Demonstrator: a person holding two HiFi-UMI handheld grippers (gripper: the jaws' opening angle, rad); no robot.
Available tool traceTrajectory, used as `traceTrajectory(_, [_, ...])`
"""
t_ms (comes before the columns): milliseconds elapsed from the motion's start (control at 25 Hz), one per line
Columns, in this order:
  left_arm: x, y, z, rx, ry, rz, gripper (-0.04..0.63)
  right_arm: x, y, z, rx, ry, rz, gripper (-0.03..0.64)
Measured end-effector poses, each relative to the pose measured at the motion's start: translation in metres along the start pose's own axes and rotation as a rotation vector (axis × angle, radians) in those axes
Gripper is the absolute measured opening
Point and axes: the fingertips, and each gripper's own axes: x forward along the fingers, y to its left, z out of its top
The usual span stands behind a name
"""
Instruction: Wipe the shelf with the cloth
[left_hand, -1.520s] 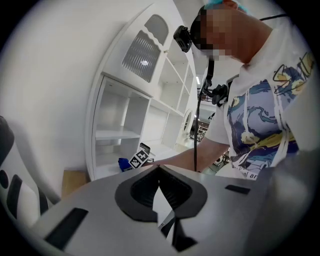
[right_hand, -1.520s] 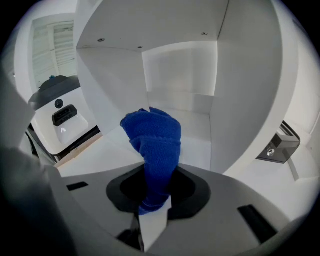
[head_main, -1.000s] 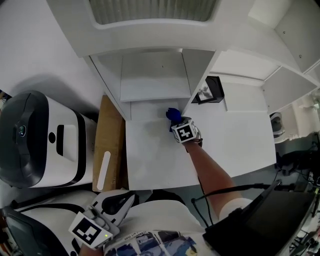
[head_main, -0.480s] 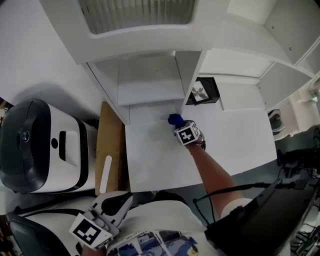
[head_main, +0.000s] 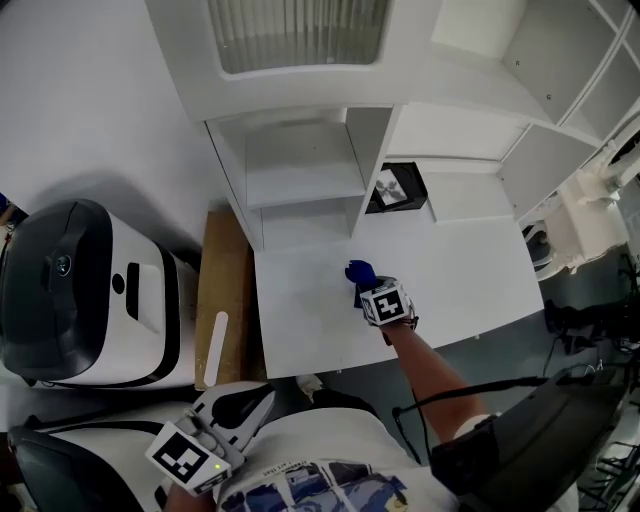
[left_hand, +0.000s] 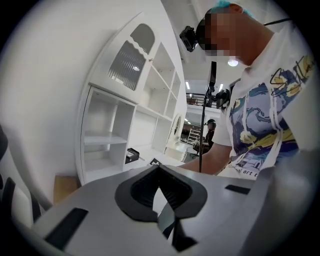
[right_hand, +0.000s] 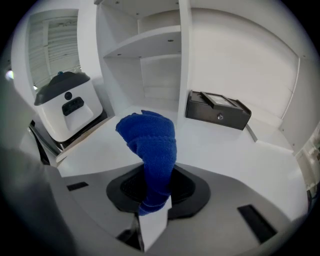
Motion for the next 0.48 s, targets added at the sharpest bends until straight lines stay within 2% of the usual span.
traceTrajectory(280, [-0.03, -0.017, -0.013, -0.004, -0.025, -0.029, 0.012, -0.066, 0.059, -0.045, 0.078, -0.027, 0.083, 0.098])
traceTrajectory(480, [-0.05, -0.033, -0.023, 0.006, -0.027, -0.036, 0.012, -0.115, 0.102, -0.067, 0.096, -0.052, 0.144, 0.098])
